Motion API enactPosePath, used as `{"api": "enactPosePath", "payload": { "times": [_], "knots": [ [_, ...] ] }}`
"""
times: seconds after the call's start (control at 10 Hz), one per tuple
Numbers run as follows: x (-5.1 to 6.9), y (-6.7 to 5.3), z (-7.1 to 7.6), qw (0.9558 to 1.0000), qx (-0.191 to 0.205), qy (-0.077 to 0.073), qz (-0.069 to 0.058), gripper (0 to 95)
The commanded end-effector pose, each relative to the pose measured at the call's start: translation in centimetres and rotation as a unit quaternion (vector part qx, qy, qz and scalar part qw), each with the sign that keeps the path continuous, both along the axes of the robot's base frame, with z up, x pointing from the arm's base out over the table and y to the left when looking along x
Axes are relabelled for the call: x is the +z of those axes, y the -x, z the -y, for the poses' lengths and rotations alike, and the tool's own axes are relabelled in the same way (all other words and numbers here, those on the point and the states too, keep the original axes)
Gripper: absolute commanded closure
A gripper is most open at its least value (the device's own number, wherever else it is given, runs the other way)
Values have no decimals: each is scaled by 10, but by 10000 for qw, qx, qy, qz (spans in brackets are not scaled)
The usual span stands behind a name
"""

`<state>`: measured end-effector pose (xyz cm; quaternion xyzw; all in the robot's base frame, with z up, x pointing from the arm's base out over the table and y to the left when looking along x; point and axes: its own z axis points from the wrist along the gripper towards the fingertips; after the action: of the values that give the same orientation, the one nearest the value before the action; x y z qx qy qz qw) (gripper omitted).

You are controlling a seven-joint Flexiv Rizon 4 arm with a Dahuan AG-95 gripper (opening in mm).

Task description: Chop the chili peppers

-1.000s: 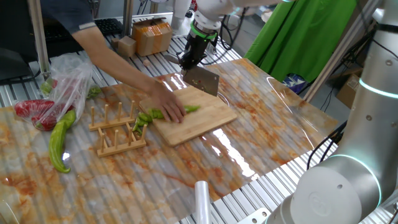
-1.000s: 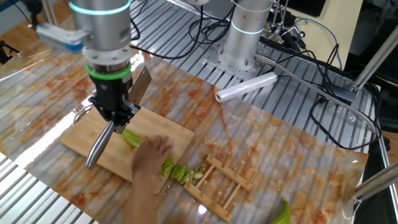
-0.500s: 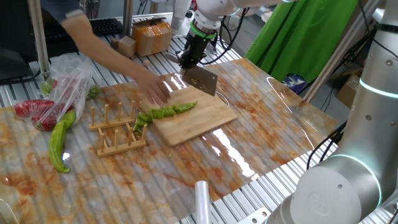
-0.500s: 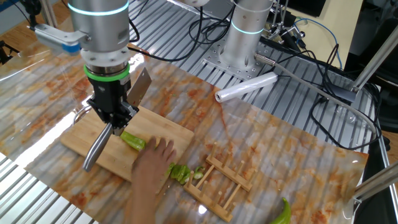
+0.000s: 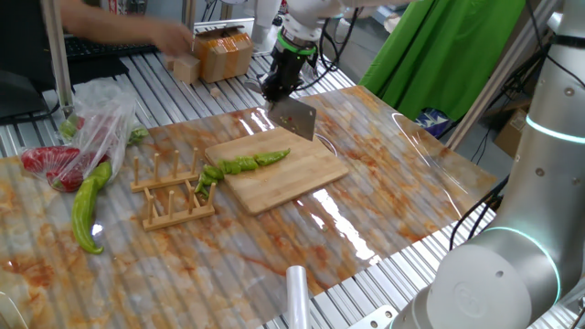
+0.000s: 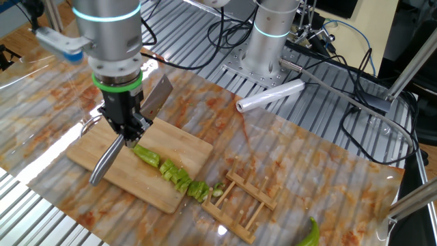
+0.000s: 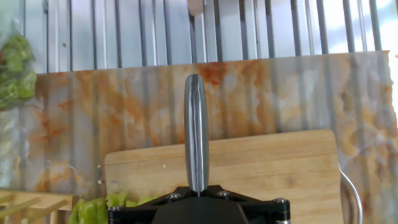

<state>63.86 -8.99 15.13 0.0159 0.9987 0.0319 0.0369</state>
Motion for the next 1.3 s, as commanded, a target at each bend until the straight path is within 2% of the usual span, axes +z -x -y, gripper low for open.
{"api": "enactPosePath", "payload": {
  "times": [0.1, 0.2, 0.5, 0.7, 1.3],
  "knots": [
    [3, -1, -5, 9998, -71, -10, -185, 950],
    [5, -2, -9, 9999, -58, -50, -144, 950],
    [9, 0, -16, 10000, 26, 3, -85, 950],
    [12, 0, -22, 9999, 82, 79, 114, 950],
    [23, 3, -37, 9999, -1, 105, 97, 950]
  ]
}}
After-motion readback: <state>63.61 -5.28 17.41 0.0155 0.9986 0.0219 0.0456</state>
